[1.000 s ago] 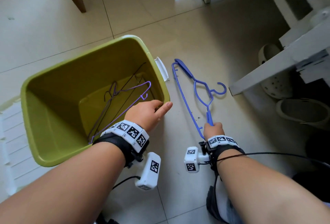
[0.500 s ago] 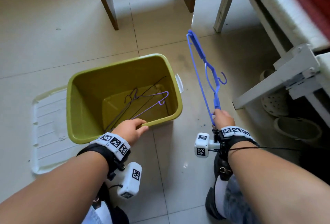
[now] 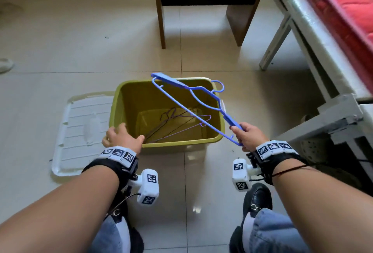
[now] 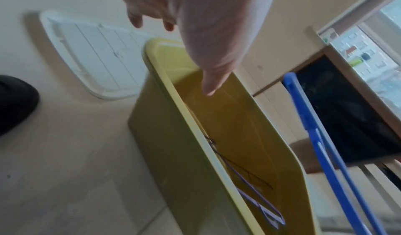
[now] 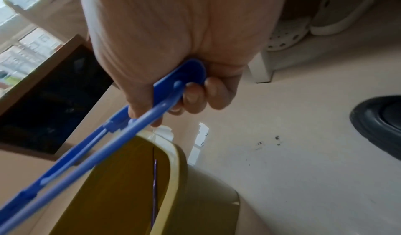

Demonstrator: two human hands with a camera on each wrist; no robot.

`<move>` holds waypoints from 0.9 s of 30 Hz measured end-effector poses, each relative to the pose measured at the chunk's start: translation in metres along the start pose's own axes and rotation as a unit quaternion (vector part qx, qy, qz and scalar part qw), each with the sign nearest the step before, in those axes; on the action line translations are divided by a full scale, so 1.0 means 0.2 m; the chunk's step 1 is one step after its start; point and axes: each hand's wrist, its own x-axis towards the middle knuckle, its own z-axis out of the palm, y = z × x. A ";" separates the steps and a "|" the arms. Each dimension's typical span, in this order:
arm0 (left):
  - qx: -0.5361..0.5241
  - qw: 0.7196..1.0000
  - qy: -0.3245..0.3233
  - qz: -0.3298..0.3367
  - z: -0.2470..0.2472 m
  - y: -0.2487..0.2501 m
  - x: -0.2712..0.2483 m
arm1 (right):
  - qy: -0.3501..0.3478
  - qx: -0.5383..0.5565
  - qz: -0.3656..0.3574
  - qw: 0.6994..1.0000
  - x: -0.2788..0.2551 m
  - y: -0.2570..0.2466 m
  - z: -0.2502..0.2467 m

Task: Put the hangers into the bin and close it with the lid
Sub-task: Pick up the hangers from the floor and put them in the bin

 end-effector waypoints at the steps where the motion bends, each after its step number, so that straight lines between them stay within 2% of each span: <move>1: -0.014 1.000 -0.001 -0.025 -0.02 -0.04 0.02 | -0.012 -0.029 -0.015 0.999 0.00 -0.02 0.01; 6: -0.072 0.989 -0.049 -0.123 -0.04 -0.11 0.15 | -0.044 -0.125 -0.036 0.991 0.01 -0.09 0.04; 9: -0.112 0.980 -0.084 -0.143 0.03 -0.14 0.23 | -0.047 -0.140 -0.025 0.989 0.01 -0.13 0.06; 15: -0.145 0.977 -0.099 -0.117 0.08 -0.19 0.28 | -0.038 -0.160 -0.014 0.986 0.01 -0.18 0.07; 21: -0.135 0.973 -0.132 -0.131 0.07 -0.18 0.28 | 0.002 -0.180 -0.003 0.984 0.03 -0.24 0.09; 27: -0.190 0.960 -0.157 -0.134 0.18 -0.25 0.27 | -0.015 -0.211 -0.017 0.977 0.07 -0.31 0.17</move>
